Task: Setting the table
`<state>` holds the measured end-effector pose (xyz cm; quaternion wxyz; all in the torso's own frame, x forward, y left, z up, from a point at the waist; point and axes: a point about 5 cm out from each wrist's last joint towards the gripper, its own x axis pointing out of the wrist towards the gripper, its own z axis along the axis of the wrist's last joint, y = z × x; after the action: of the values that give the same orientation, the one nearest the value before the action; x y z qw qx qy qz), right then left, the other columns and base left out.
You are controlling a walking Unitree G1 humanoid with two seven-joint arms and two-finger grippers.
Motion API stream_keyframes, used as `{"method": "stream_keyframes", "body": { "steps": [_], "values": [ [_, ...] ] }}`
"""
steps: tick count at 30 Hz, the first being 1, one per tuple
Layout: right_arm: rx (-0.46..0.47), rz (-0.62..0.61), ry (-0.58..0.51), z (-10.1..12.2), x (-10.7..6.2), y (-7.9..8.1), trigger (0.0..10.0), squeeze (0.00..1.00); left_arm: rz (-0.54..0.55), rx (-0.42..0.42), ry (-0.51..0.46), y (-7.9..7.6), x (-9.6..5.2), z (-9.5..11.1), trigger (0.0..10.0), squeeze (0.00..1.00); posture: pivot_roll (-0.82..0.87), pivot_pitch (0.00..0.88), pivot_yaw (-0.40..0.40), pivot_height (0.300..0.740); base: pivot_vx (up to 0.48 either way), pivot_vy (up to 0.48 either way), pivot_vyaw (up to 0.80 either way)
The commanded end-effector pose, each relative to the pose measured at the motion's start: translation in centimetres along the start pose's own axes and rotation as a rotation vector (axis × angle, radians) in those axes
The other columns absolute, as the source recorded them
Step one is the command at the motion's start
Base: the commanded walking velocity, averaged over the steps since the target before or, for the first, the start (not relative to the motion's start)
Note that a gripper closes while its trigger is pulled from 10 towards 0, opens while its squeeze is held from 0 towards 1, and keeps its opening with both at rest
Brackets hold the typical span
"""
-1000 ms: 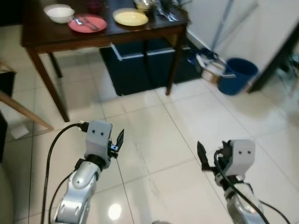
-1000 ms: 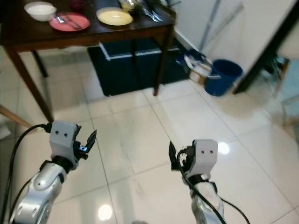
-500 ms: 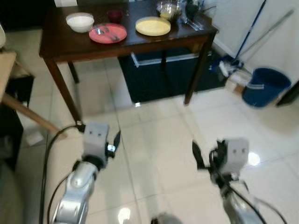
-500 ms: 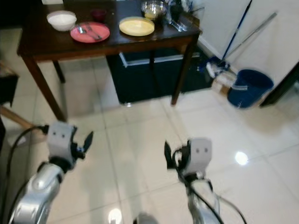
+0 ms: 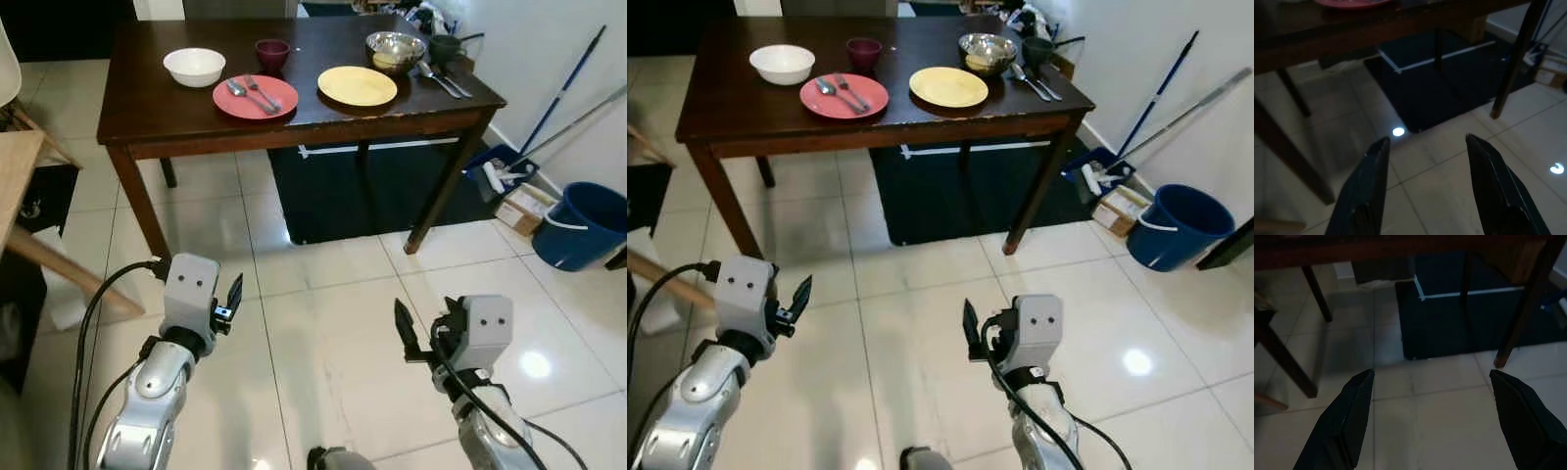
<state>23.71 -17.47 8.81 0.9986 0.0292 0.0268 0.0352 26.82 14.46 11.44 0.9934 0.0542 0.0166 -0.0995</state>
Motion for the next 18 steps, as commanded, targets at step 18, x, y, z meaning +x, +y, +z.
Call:
{"method": "stream_keyframes", "body": {
  "steps": [18],
  "values": [
    [0.003,-0.011,0.003,-0.25,-0.13,-0.04,10.0,0.00,-0.002,0.005,0.026,0.12,-0.25,-0.65,10.0,0.00,-0.15,0.022,0.018,0.740,0.480,0.000,0.00]
  ]
}}
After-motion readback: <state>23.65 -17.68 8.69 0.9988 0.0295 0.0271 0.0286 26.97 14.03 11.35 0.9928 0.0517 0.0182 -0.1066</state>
